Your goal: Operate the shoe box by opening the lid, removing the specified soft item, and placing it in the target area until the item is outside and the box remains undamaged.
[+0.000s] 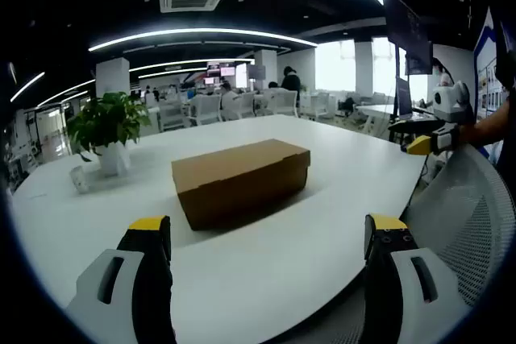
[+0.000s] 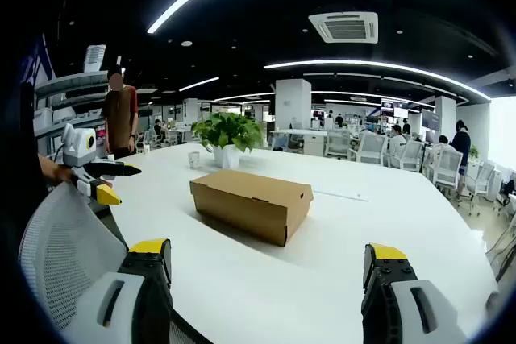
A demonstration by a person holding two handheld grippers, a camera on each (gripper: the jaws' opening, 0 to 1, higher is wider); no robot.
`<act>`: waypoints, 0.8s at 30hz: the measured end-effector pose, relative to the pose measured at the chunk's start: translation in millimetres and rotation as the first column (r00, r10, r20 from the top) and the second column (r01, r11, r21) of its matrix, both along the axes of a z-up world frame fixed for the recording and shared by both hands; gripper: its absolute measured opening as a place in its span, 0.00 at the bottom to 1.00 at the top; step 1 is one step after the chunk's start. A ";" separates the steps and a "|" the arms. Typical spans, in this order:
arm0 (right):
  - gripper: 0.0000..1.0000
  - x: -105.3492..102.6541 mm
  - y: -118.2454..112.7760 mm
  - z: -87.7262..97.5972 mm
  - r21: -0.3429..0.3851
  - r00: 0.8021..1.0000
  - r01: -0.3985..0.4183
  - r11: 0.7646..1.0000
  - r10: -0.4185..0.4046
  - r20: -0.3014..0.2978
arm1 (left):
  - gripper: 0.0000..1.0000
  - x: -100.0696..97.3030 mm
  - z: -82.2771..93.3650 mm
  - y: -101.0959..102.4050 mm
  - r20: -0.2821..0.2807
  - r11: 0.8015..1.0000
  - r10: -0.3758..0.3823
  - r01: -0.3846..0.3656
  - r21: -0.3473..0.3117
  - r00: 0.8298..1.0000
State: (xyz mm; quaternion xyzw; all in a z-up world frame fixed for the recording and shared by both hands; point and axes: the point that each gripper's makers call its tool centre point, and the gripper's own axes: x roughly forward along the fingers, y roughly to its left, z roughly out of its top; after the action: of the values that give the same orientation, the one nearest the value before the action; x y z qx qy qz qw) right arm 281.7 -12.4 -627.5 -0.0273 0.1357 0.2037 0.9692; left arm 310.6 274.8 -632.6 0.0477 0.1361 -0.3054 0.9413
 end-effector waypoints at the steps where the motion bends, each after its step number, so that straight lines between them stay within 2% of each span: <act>1: 1.00 0.0 -0.2 0.0 0.000 1.000 0.001 1.000 -0.001 0.000 | 0.99 -0.1 0.0 -0.2 0.001 1.000 -0.001 0.001 0.000 1.000; 24: 1.00 0.7 -1.0 1.6 0.001 1.000 0.007 1.000 -0.007 0.005 | 0.99 -1.1 -0.8 -1.9 -0.008 1.000 -0.006 0.006 0.004 1.000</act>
State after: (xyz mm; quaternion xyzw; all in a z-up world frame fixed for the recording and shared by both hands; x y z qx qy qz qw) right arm 282.4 -13.4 -625.9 -0.0267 0.1332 0.2004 0.9702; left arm 309.5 272.9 -633.4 0.0489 0.1406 -0.3079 0.9397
